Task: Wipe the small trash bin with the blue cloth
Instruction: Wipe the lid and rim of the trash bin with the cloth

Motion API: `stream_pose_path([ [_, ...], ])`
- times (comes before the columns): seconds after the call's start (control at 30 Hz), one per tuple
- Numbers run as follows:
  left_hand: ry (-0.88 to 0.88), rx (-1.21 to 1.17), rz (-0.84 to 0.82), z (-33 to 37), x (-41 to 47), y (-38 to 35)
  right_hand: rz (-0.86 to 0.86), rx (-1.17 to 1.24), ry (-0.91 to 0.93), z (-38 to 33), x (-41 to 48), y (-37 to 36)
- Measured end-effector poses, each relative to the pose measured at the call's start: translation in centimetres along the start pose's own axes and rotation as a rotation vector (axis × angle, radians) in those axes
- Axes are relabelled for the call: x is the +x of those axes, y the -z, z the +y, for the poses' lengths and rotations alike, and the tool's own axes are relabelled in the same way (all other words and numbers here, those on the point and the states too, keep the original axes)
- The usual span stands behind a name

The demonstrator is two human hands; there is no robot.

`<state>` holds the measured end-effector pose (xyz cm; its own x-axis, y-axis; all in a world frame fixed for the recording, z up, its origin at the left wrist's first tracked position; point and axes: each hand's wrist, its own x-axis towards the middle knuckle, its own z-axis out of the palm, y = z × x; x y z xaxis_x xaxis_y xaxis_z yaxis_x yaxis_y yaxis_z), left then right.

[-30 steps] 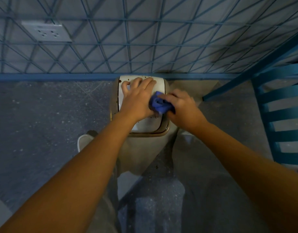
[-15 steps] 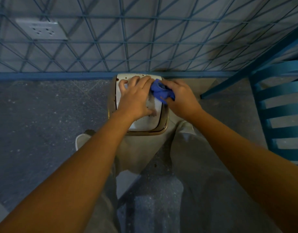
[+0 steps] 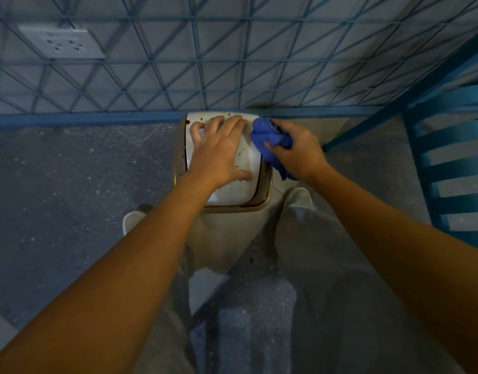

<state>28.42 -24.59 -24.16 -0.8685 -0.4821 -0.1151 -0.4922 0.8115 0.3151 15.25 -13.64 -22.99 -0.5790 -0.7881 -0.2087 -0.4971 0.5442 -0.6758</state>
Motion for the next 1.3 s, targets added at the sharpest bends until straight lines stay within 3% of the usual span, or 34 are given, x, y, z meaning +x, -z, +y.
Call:
stream_pose_path([
  [0.33, 0.006, 0.016, -0.018, 0.2, 0.1, 0.0, -0.108, 0.053, 0.051, 1.9, -4.1, -1.0],
  [0.57, 0.008, 0.035, -0.032, 0.3, 0.1, 0.2, -0.005, 0.165, -0.112, 0.4, -0.4, 0.8],
  [0.8, 0.018, 0.035, -0.025, 0.3, 0.1, 0.1, -0.065, 0.061, -0.062, 1.4, -3.0, 0.1],
  [1.0, 0.021, 0.023, -0.041, 0.4, 0.1, 0.3, -0.241, -0.015, -0.033, 0.9, -3.6, 2.3],
  [1.13, 0.035, -0.035, -0.074, 0.6, -0.1, 0.7, -0.170, 0.345, -0.203, -0.4, -2.7, 3.5],
  [1.23, 0.088, -0.165, 0.052, 1.2, -0.2, 1.8, -0.095, 0.642, -0.338, -1.9, -2.3, 3.2],
  [1.3, 0.205, -0.380, 0.137, 1.8, -0.2, 2.6, -0.089, 0.787, -0.367, -2.9, -2.1, 2.6],
])
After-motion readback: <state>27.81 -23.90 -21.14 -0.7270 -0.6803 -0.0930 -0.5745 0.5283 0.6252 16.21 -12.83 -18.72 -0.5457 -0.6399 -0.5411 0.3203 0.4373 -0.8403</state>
